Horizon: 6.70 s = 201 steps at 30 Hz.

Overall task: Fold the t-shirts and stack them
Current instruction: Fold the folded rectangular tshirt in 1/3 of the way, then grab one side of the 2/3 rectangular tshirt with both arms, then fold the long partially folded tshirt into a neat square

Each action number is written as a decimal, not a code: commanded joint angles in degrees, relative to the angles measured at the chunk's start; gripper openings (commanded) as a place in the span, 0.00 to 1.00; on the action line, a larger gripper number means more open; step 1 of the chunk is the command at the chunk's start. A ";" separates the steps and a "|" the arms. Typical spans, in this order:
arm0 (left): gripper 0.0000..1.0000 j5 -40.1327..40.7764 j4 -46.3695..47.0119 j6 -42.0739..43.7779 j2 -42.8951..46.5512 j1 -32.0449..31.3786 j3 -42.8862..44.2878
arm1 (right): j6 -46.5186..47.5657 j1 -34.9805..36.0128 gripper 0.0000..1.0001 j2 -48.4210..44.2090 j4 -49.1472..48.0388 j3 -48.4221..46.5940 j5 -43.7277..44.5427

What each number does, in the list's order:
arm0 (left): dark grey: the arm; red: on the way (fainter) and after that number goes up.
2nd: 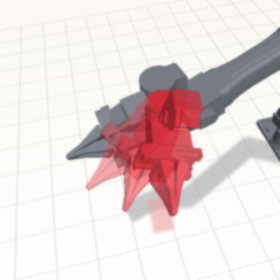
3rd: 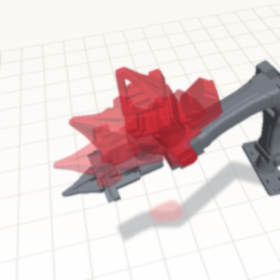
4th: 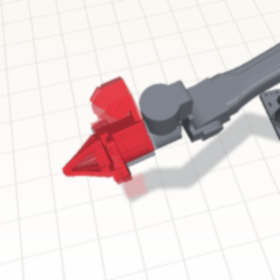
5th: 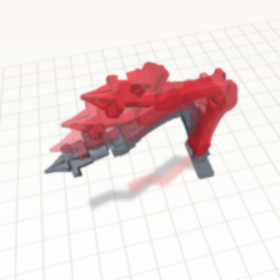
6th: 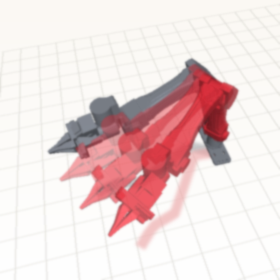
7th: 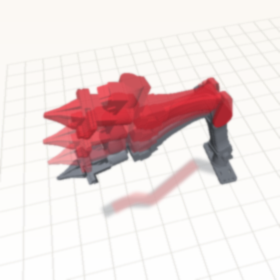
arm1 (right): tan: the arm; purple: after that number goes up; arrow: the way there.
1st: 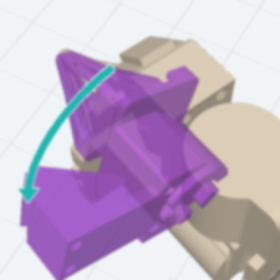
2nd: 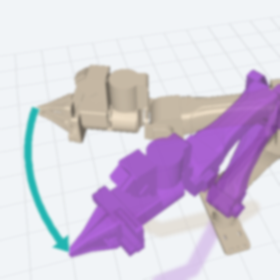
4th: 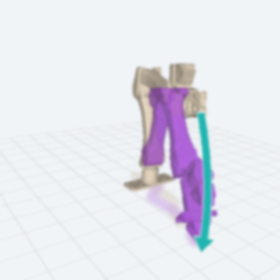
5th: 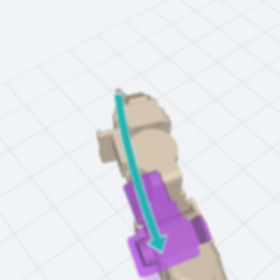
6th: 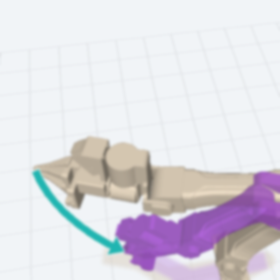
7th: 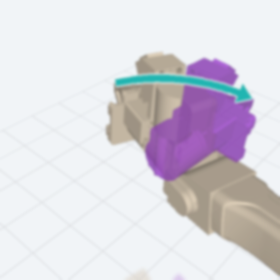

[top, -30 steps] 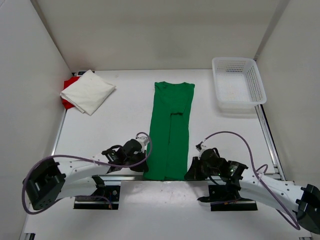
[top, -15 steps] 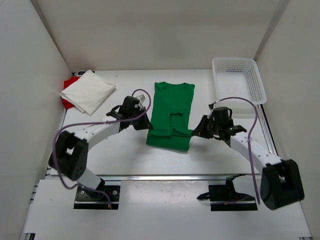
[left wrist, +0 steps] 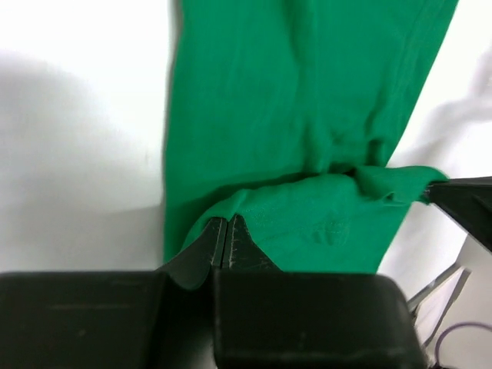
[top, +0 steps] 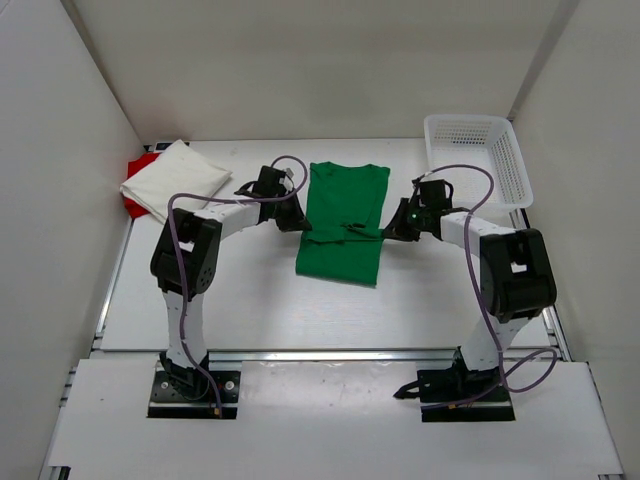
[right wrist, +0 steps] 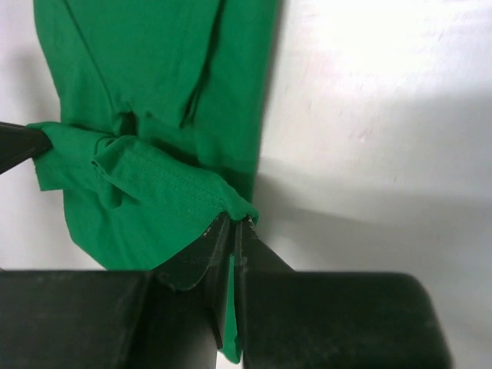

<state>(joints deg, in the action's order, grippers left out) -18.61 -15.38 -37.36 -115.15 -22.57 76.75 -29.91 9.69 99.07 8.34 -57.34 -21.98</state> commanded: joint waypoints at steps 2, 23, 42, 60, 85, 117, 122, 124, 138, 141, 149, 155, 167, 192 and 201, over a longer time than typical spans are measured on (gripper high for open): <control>0.08 0.33 2.27 -1.40 -0.95 1.12 5.25 | 0.82 -0.82 0.00 2.79 -4.65 -4.52 -0.09; 0.39 5.60 18.54 -3.94 16.64 -5.64 -20.93 | 4.07 9.10 0.00 -9.86 -3.06 2.31 8.18; 0.31 7.45 28.64 -8.42 22.42 -6.08 -45.78 | 5.21 15.18 0.00 -8.61 -2.90 16.11 11.25; 0.36 10.09 28.37 -11.85 37.56 -13.11 -50.64 | 6.00 26.78 0.00 -3.45 -5.61 2.43 8.36; 0.36 11.23 20.66 -5.97 40.35 -9.60 -54.16 | 6.71 19.49 0.00 13.45 -3.50 -25.66 8.61; 0.24 12.81 19.16 -3.77 35.88 -11.10 -53.20 | -1.73 18.43 0.18 -19.44 -18.26 31.42 2.46; 0.00 14.83 16.08 -3.25 37.71 -12.06 -52.32 | -1.82 18.96 0.00 -20.92 -19.86 32.82 4.74; 0.00 14.83 13.03 -3.24 39.29 -13.02 -52.58 | -1.99 20.27 0.00 -23.03 -17.58 34.05 5.71; 0.00 7.81 -11.94 -4.66 65.68 -13.92 -51.39 | -7.73 32.34 0.00 -47.93 5.11 32.68 12.58; 0.00 5.52 -11.52 -1.94 58.67 -10.31 -41.02 | -1.84 26.71 0.00 -41.35 6.07 24.22 10.03; 0.00 1.21 -5.81 2.64 29.84 4.19 -13.95 | 3.54 11.94 0.00 -10.70 5.01 -8.62 4.41; 0.00 3.93 -1.17 -0.94 11.20 10.25 -2.93 | 4.95 7.54 0.00 10.58 6.08 -32.09 1.16; 0.58 7.96 11.06 -10.18 8.88 17.37 -3.88 | 8.98 7.97 0.35 42.53 33.03 -85.29 -0.96; 0.48 3.32 18.98 -8.42 -2.97 13.77 -2.56 | 6.09 9.12 0.00 22.05 -0.95 -23.36 -4.66; 0.77 -0.21 22.15 -8.09 7.19 17.47 -9.15 | 4.86 9.03 0.00 15.38 -0.97 -19.56 -4.66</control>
<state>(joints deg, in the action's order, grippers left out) -18.79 6.52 -47.46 -116.75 -6.20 70.00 -24.69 18.11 119.39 7.35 -76.90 -27.33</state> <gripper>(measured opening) 0.749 0.003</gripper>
